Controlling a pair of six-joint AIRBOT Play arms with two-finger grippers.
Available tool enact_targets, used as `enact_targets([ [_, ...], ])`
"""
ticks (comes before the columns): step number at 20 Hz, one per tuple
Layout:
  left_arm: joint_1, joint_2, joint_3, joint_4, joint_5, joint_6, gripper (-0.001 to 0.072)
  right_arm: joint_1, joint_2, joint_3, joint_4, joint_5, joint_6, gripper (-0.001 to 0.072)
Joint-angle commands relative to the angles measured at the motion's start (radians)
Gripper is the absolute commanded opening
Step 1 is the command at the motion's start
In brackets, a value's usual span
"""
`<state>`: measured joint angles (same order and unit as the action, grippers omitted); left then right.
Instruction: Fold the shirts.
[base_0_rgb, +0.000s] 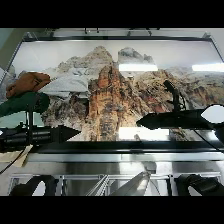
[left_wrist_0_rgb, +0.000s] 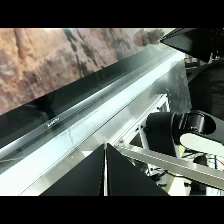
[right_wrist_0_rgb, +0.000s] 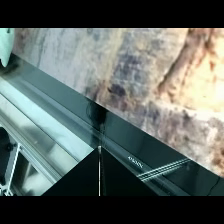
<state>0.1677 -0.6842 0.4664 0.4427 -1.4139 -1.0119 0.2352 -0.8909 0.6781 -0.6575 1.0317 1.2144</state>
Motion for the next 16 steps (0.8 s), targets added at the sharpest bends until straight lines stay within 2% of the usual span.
enact_targets([
  [1, -0.001, -0.001, 0.000, 0.000, 0.000, 0.000, 0.0006, 0.001, -0.001, 0.000, 0.000, 0.000, 0.000, 0.0016],
  [14, -0.001, -0.001, 0.000, 0.000, 0.002, 0.000, 0.0006, 0.001, -0.001, 0.000, 0.000, -0.017, 0.000, 0.0017],
  [16, -0.001, -0.001, 0.000, -0.008, 0.065, 0.001, 0.0006, 0.002, -0.001, 0.000, 0.007, -0.046, 0.003, 0.0017],
])
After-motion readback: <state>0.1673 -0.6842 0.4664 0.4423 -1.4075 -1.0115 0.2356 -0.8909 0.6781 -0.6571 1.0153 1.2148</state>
